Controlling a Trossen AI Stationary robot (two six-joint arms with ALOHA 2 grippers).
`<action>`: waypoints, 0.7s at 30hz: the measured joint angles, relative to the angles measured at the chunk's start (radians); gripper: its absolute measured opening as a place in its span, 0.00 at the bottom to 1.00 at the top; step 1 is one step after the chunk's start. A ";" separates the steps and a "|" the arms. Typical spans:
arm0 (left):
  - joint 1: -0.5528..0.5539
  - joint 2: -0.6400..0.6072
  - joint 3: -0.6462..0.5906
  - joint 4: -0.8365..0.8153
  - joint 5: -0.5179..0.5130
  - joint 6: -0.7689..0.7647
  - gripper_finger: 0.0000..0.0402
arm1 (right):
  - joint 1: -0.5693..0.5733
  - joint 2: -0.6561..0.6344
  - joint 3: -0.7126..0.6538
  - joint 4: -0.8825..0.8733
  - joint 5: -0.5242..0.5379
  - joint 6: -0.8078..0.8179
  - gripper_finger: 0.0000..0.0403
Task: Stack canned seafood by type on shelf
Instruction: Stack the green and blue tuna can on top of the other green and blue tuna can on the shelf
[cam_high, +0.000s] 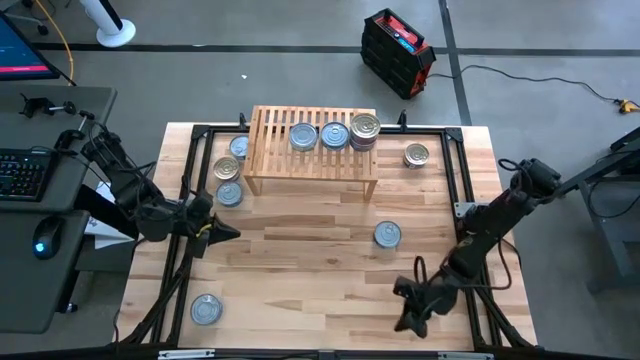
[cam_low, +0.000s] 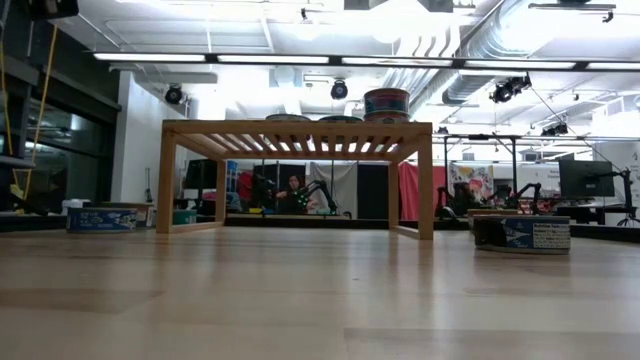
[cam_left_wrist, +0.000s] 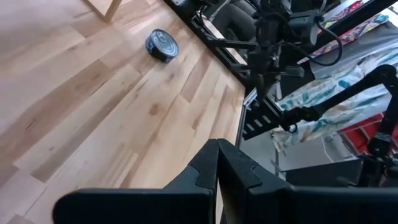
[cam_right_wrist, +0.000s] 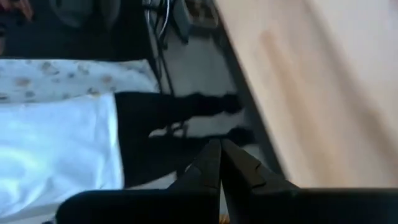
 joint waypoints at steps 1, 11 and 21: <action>0.000 0.000 0.000 0.000 0.000 0.003 0.00 | 0.018 0.000 0.000 0.000 -0.013 0.038 0.00; 0.000 0.000 0.000 -0.001 0.002 0.104 0.00 | 0.151 0.000 0.000 -0.003 -0.054 0.338 0.00; 0.000 0.000 0.000 -0.001 0.003 0.165 0.00 | 0.165 0.000 0.000 -0.030 -0.046 0.406 0.00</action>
